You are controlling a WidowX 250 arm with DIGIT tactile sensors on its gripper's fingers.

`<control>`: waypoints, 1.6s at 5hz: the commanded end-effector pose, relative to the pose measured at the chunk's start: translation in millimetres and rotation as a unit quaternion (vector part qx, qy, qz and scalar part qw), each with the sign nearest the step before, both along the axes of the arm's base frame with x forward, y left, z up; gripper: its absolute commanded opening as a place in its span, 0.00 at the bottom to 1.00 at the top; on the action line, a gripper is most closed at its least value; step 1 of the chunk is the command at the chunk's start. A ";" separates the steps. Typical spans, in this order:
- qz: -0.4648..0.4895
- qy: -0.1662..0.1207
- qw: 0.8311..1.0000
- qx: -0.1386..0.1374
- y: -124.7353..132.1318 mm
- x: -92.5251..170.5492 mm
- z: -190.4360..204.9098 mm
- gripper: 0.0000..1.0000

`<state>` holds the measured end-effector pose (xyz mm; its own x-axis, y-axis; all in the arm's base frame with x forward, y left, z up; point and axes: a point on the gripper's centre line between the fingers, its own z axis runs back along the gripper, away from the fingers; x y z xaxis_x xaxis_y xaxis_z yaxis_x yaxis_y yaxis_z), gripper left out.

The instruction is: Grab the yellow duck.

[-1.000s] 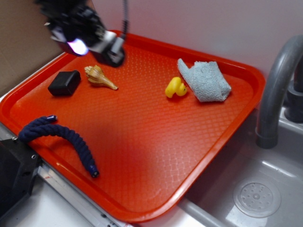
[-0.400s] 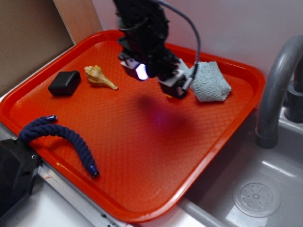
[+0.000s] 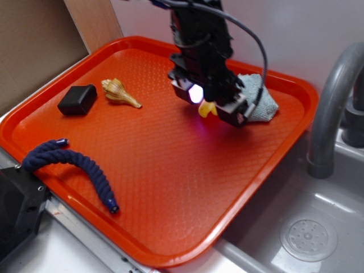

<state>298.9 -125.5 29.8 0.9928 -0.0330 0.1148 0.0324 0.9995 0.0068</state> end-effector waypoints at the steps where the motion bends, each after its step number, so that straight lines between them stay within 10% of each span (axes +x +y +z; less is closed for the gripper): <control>1: -0.025 -0.003 1.000 0.016 -7.8 0.7 0.0 0.00; 3: -0.021 0.015 0.999 0.043 8.7 -8.8 15.8 0.00; 5: 0.055 0.021 0.997 0.042 53.9 -51.8 115.7 0.00; 8: 0.136 -0.011 0.990 -0.019 101.9 -91.8 171.9 0.00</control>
